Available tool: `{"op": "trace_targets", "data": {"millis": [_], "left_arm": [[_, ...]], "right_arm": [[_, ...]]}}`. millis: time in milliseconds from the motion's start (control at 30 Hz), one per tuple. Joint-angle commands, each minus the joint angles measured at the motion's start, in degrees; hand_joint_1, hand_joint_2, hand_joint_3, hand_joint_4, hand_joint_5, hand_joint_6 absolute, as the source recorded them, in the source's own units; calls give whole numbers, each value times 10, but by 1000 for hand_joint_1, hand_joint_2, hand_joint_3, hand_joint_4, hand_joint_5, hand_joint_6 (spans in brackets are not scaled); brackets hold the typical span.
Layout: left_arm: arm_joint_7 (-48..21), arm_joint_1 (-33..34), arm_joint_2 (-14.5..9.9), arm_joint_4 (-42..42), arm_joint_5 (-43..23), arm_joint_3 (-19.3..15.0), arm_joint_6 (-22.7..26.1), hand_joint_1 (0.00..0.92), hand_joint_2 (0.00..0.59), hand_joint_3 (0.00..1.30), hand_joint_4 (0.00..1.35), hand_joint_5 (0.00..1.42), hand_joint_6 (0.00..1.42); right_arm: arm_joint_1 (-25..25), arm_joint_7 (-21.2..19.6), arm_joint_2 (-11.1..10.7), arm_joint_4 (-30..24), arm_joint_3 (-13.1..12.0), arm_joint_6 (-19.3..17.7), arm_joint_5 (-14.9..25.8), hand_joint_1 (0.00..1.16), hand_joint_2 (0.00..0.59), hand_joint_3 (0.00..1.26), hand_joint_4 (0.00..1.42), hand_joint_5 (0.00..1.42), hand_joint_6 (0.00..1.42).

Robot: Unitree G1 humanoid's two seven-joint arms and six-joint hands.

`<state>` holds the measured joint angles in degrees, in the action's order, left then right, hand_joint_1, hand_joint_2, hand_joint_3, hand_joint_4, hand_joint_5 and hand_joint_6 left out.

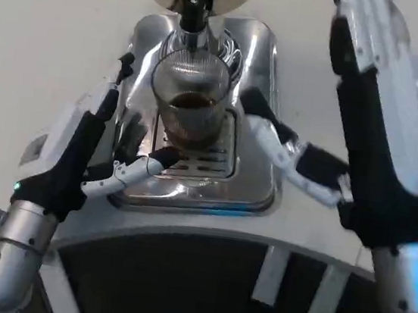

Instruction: Grasp the cup under the faucet to collect the drink, then remove the cup.

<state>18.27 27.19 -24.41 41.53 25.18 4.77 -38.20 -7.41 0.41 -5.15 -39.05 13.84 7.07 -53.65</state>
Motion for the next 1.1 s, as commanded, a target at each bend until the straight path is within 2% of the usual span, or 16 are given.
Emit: {"op": "trace_targets", "data": {"millis": [33, 267, 333, 400, 467, 600, 733, 933, 1100], "left_arm": [[-2, 5, 3, 10, -6, 2, -6, 206, 64, 0, 0, 52, 73], [4, 17, 12, 22, -7, 5, -26, 242, 60, 0, 0, 51, 84], [6, 24, 12, 32, -4, 9, -42, 256, 61, 0, 0, 42, 86], [0, 31, 17, 41, -10, 9, -49, 263, 61, 0, 0, 47, 95], [-9, 39, 20, 48, -16, 9, -51, 264, 61, 0, 0, 50, 98], [-21, 53, 23, 64, -22, 10, -53, 269, 59, 0, 0, 56, 100], [-28, 59, 32, 78, -36, 8, -56, 284, 50, 0, 0, 61, 102], [-8, 67, 51, 100, -31, 7, -51, 357, 56, 0, 0, 75, 103], [14, 84, 60, 125, -25, 7, -51, 406, 59, 0, 0, 96, 148]], "right_arm": [[76, 8, -19, -32, -10, -7, -23, 645, 373, 0, 0, 0, 0], [226, 2, -51, -76, -20, -28, -77, 655, 373, 0, 0, 0, 0], [276, -21, -56, -72, -30, -42, -79, 695, 394, 0, 0, 0, 0], [306, -40, -59, -64, -38, -54, -79, 729, 387, 0, 0, 0, 0], [331, -55, -71, -47, -43, -66, -87, 733, 389, 0, 0, 0, 0], [358, -69, -87, -24, -55, -85, -84, 738, 392, 0, 0, 0, 0], [366, -61, -97, -19, -66, -94, -73, 741, 392, 0, 0, 0, 0], [369, -39, -93, -36, -71, -96, -63, 719, 380, 0, 0, 0, 0], [397, -27, -87, -61, -64, -103, -68, 665, 345, 0, 0, 0, 0]]}}
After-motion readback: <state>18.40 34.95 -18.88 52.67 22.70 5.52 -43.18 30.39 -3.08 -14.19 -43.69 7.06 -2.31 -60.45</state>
